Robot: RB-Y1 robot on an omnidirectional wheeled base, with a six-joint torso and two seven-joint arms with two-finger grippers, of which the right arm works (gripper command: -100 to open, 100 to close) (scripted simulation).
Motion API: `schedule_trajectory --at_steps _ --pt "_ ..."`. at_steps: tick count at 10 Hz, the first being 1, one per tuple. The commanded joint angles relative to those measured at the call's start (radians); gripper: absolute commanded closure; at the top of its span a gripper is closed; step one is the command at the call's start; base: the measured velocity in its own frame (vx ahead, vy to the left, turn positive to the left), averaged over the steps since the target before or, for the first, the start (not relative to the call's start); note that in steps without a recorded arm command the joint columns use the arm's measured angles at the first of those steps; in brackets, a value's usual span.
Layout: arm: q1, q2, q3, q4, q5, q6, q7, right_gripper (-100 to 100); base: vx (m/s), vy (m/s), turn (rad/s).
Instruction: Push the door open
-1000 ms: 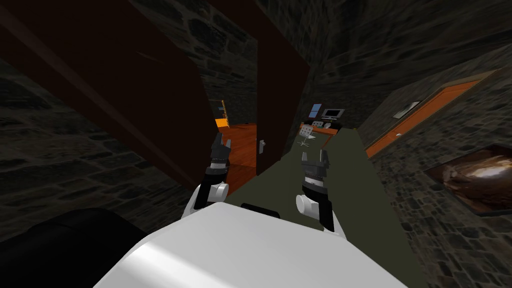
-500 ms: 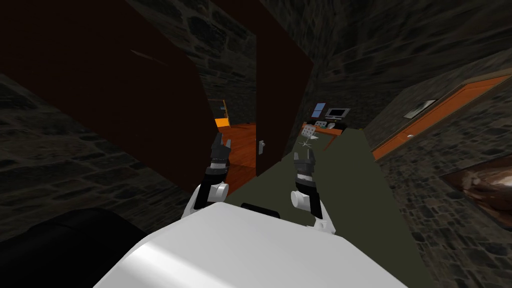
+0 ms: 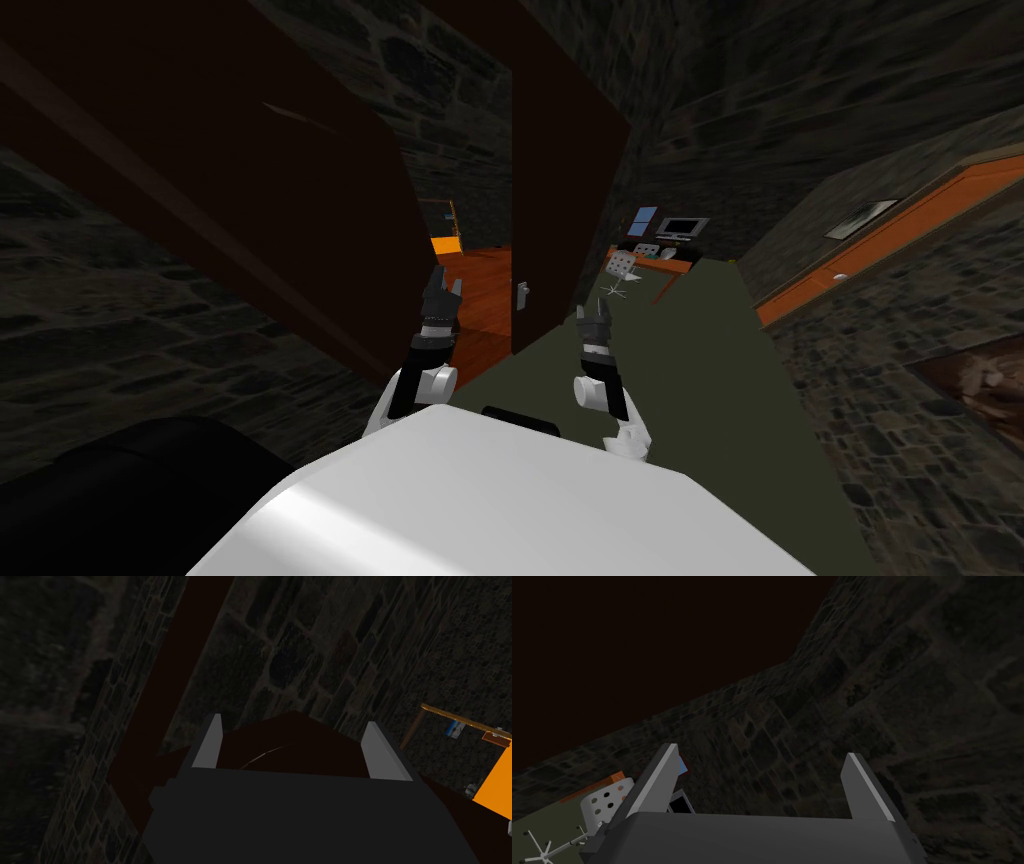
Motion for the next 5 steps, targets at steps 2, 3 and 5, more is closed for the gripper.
schedule_trajectory --at_steps 2,3,5 --pt "-0.030 -0.003 0.018 0.067 0.003 -0.004 -0.002 -100 0.055 -0.049 0.048" --pt "-0.063 -0.005 0.032 0.102 0.006 -0.002 -0.004 -100 0.051 -0.052 0.062" --pt "-0.097 -0.007 0.046 0.166 0.009 0.000 -0.005 -100 0.038 -0.052 0.052"
